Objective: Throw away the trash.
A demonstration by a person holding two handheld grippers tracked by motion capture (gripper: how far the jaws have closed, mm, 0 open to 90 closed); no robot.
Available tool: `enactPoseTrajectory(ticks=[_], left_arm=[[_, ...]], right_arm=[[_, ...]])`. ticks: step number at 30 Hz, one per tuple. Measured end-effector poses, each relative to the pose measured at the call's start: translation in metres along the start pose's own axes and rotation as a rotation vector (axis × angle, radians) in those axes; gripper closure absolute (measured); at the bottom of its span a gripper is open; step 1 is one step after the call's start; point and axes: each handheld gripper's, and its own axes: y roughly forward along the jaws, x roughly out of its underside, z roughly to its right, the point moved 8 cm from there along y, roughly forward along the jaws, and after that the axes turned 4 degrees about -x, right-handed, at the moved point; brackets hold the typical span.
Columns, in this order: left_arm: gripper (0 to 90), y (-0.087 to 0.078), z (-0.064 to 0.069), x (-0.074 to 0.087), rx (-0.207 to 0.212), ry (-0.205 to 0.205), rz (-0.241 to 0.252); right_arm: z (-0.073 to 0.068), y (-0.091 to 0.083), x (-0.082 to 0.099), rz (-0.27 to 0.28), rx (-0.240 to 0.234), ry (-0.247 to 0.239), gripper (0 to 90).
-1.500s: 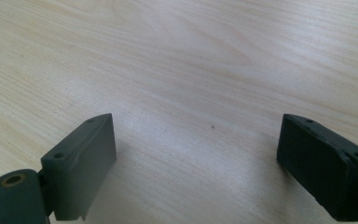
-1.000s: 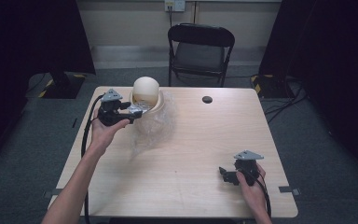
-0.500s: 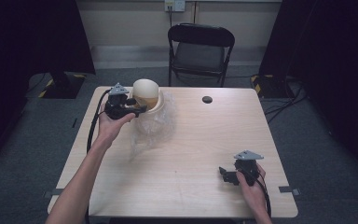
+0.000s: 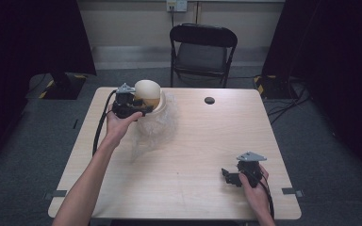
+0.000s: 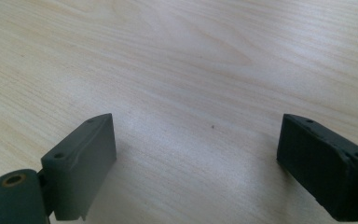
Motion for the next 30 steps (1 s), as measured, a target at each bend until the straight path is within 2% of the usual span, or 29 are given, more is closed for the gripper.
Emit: enactPoseTrajectory(ticks=[6,9,10,11,13,17,22,30], left_arm=[[40.1,0.005,-0.002,-0.002,0.020,-0.041,0.000],[37.6,0.005,-0.004,-0.003,0.023,-0.034,-0.015],[36.2,0.006,-0.004,-0.003,0.039,-0.030,-0.013],[30.6,0.006,-0.003,-0.003,0.050,-0.032,-0.014],[29.9,0.006,-0.002,-0.003,0.040,-0.017,-0.022],[22.2,0.007,0.002,-0.003,0.045,-0.017,-0.022],[21.1,-0.001,0.004,-0.005,0.046,-0.018,-0.007],[16.8,-0.021,0.006,-0.004,0.033,0.010,0.015]], right_arm=[[0.000,0.000,0.000,0.000,-0.001,0.000,10.6],[0.000,0.000,0.000,0.000,0.000,0.000,10.6],[0.000,0.000,0.000,0.001,-0.002,0.001,10.6],[0.000,0.000,0.000,0.000,0.000,0.000,10.6],[0.000,0.000,0.000,0.000,0.000,0.000,10.6],[0.000,0.000,0.000,0.000,0.000,0.000,10.6],[0.000,0.000,0.000,0.000,0.000,0.000,10.6],[0.000,0.000,0.000,0.000,0.000,0.000,10.6]])
